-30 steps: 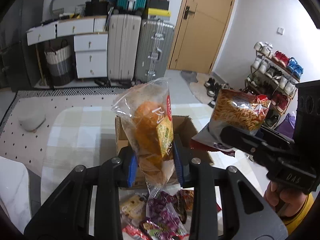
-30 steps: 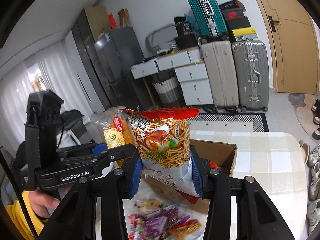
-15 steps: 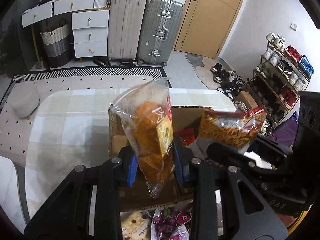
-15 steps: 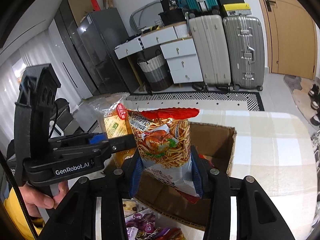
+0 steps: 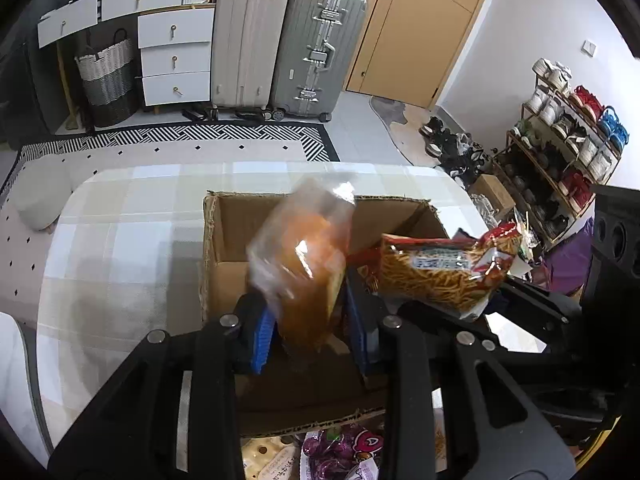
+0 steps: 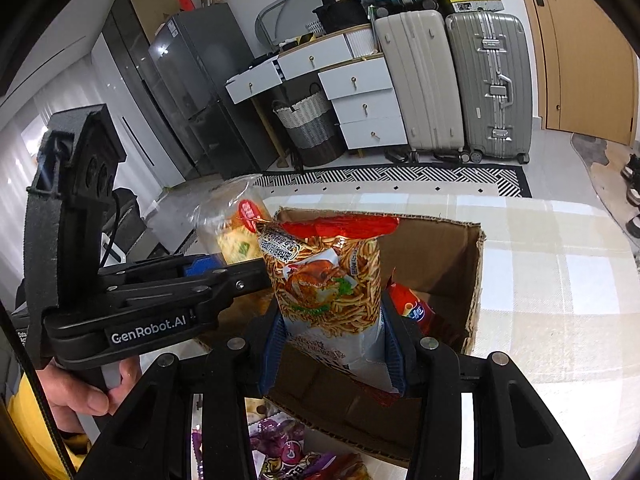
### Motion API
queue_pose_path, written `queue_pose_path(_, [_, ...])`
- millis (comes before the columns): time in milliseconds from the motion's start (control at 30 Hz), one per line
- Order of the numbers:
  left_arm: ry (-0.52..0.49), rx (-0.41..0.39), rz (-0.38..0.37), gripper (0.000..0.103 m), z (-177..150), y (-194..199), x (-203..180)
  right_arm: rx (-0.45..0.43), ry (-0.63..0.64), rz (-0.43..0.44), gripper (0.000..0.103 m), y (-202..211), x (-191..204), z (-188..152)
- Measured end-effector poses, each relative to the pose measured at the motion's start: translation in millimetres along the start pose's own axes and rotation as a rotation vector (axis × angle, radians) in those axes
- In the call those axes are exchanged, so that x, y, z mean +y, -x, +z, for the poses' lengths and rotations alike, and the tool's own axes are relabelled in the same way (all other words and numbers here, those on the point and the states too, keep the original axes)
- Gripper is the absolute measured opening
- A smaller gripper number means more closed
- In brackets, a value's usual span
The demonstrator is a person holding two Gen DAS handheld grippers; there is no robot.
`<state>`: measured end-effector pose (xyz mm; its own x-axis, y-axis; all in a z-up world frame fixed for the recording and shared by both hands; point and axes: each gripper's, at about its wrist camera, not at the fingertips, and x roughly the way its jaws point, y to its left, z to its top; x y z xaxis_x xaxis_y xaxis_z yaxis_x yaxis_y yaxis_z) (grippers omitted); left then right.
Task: Organize snacks
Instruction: 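Carry the bread and noodle bag over the box and release both inside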
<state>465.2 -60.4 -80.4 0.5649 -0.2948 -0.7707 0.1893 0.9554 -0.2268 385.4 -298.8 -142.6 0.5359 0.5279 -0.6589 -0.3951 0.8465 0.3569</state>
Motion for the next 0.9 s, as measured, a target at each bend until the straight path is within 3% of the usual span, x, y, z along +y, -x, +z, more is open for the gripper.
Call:
queue_pose_path(333, [0.004,0.003,-0.002,0.030,-11,9,11,0.026,0.000,-0.007,0.044,-6,1,-3])
queue_pose_path(467, [0.019,-0.008,0.004,0.048,-11,18,16,0.031,-0.001,-0.011,0.044,-8,2,-2])
queue_pose_path(900, [0.031,-0.039,0.052,0.057,-17,52,18,0.035,0.007,-0.043,0.045,-8,7,-3])
